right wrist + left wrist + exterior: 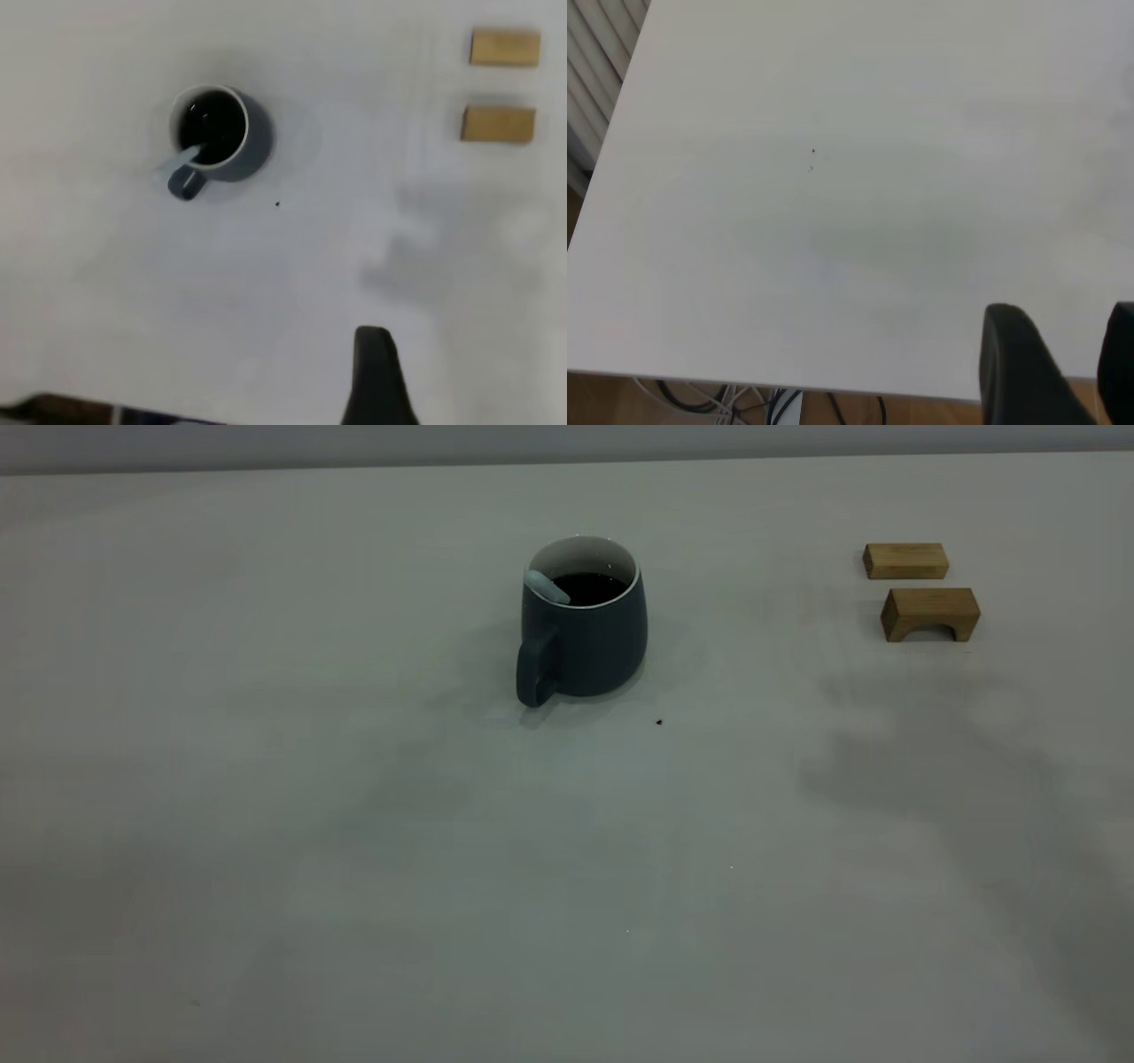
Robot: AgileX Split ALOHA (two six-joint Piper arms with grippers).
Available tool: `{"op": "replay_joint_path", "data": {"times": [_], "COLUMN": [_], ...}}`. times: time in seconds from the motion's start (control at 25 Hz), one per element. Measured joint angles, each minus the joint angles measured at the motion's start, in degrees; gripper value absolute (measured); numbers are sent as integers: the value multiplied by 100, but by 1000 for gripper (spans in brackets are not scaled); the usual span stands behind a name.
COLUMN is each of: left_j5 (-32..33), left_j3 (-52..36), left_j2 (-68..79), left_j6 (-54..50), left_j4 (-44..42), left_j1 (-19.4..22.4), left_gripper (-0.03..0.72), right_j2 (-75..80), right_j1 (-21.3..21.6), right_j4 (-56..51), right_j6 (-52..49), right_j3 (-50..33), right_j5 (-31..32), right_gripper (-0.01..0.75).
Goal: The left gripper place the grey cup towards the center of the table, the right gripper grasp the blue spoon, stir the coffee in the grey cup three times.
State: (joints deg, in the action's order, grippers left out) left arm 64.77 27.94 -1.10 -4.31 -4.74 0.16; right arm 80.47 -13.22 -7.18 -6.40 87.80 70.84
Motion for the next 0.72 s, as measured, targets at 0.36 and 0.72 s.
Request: {"op": "replay_joint_path", "data": {"times": [0.36,0.72], "left_j5": [0,0], "left_j3": [0,0], "left_j2": [0,0], "left_j6": [0,0], "left_j4": [0,0], "left_j1": [0,0], "left_gripper": [299,299], "right_j2": [-2296,-5342], "right_j1": [0,346], "right_j4": [604,718], "right_j6": [404,751], "right_j3": [-2512,-4543], "right_j5": [4,9], "right_gripper": [578,578]}}
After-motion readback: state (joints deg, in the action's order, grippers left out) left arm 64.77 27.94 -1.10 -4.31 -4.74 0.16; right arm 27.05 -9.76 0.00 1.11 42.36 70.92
